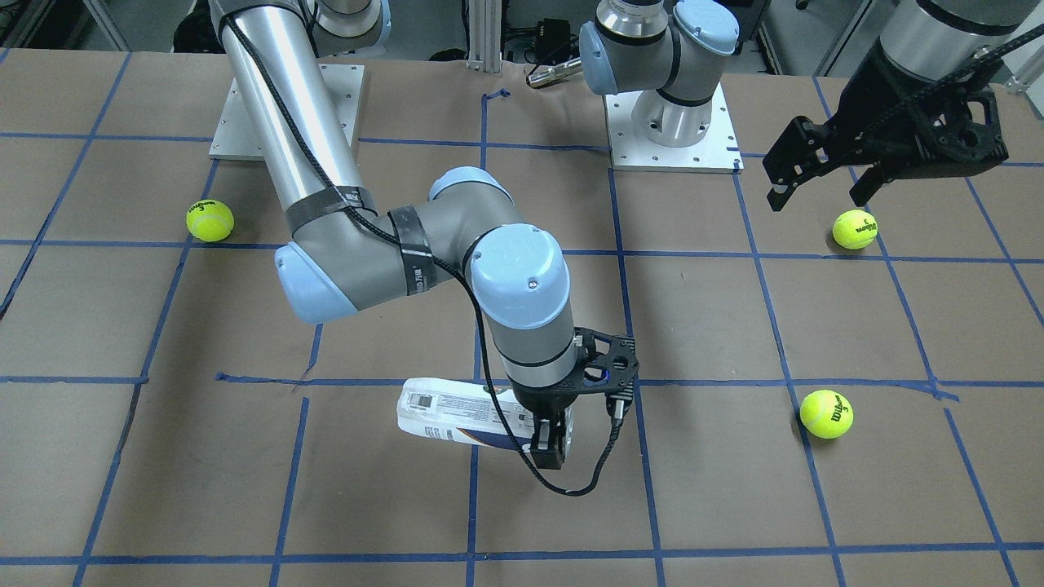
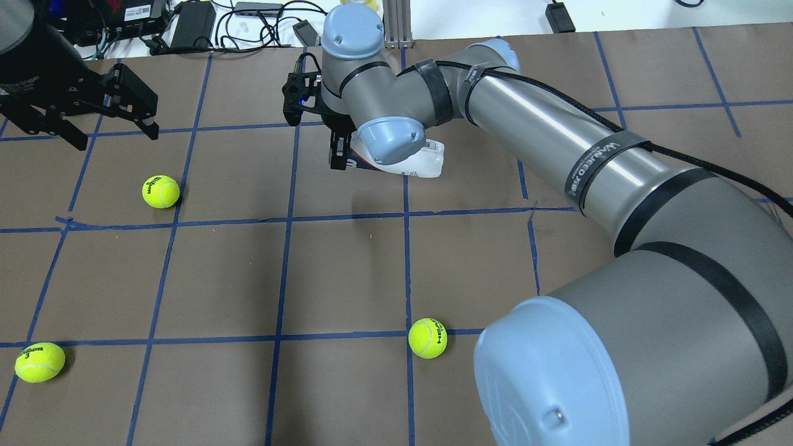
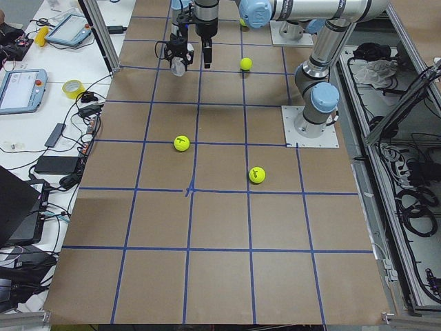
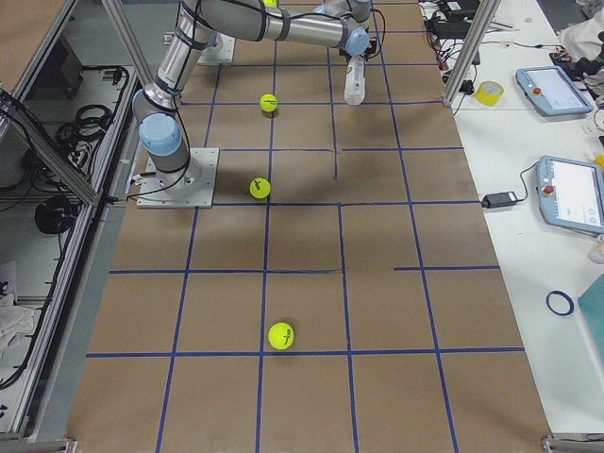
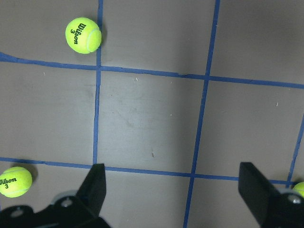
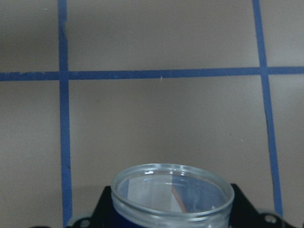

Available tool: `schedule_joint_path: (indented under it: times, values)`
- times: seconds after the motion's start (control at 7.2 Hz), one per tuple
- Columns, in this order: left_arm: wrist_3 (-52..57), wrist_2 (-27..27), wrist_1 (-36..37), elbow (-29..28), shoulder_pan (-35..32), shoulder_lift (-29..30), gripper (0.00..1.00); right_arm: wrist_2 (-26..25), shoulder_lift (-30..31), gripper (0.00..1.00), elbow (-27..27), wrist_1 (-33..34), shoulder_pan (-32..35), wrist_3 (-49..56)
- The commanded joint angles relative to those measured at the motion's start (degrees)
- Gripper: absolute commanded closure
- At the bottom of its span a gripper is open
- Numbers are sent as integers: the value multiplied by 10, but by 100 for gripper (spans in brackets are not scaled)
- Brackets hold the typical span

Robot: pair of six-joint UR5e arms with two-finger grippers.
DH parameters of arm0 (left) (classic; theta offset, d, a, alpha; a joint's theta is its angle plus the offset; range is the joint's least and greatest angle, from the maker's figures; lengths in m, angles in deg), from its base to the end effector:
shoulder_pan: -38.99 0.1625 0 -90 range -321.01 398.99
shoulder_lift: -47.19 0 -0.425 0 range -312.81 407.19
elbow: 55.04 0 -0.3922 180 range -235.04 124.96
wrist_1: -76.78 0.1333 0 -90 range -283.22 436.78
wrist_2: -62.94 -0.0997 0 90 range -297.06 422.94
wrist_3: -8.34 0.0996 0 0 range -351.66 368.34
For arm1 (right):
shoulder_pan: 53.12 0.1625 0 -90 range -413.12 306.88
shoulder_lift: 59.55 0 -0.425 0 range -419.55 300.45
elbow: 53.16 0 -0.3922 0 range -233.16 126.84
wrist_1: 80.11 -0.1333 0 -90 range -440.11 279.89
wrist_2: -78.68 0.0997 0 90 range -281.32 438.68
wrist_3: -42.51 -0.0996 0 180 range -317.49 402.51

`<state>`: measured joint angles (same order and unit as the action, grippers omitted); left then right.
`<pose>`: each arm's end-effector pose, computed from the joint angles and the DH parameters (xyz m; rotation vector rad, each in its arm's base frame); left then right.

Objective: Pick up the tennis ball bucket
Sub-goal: 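Carry the can with the right gripper toward the table center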

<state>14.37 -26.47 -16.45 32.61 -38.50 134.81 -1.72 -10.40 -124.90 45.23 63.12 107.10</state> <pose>-0.0281 -0.4933 0.5225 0.1770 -3.1304 0.0431 0.4700 -0.6145 0.2595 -2.1782 2.1069 -0.4034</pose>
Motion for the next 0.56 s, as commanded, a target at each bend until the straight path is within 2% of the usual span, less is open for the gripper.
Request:
schedule_joint_path:
  times: [0.0, 0.14, 0.28, 0.42]
  values:
    - [0, 0, 0, 2, -1, -1, 0, -2, -8, 47, -7, 5, 28, 58]
    - [-1, 2, 0, 1, -1, -1, 0, -5, -14, 44, -7, 9, 25, 83]
    - [0, 3, 0, 1, 0, -1, 0, 4, -30, 3, -8, 10, 26, 77]
    - [0, 1, 0, 2, -1, -1, 0, -18, -35, 0, -10, 26, 20, 70]
